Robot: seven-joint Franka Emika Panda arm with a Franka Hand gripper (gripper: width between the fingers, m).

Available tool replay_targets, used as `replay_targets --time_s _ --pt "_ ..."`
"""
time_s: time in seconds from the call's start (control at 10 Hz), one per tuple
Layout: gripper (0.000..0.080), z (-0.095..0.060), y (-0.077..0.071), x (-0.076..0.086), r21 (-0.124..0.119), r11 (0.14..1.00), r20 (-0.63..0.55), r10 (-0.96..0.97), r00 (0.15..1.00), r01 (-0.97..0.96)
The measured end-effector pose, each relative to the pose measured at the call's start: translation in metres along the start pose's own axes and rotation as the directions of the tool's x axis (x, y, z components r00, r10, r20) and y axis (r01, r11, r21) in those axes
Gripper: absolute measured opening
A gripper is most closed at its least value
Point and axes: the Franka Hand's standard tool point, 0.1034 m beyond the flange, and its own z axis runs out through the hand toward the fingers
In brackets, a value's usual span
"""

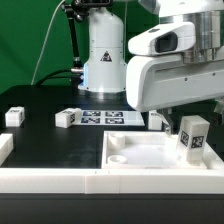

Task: Assemble one leg

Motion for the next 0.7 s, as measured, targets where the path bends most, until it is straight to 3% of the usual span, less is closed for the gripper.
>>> replay_targets --time_s 0.1,0.3,0.4,0.5,0.6,0.7 --pt "0.0649 0.0009 -0.0003 0.0018 0.007 1.0 0.049 -0.008 0.999 0.007" --pt "0.0649 0.0057 0.0006 0.0026 0.004 1.0 0.036 -0.007 0.999 0.007" --pt "0.0537 0.0059 0.0008 0.0024 0.004 1.0 0.037 -0.007 0.999 0.006" --pt "0.037 0.0061 0.0008 0.0023 0.004 1.0 0.037 -0.006 0.999 0.006" --pt "0.037 0.0062 0.001 0.0023 0.004 1.0 0.037 -0.006 0.999 0.006" --pt "0.0291 0.0064 0.0011 0.0022 0.004 1.0 0.037 -0.006 0.999 0.006"
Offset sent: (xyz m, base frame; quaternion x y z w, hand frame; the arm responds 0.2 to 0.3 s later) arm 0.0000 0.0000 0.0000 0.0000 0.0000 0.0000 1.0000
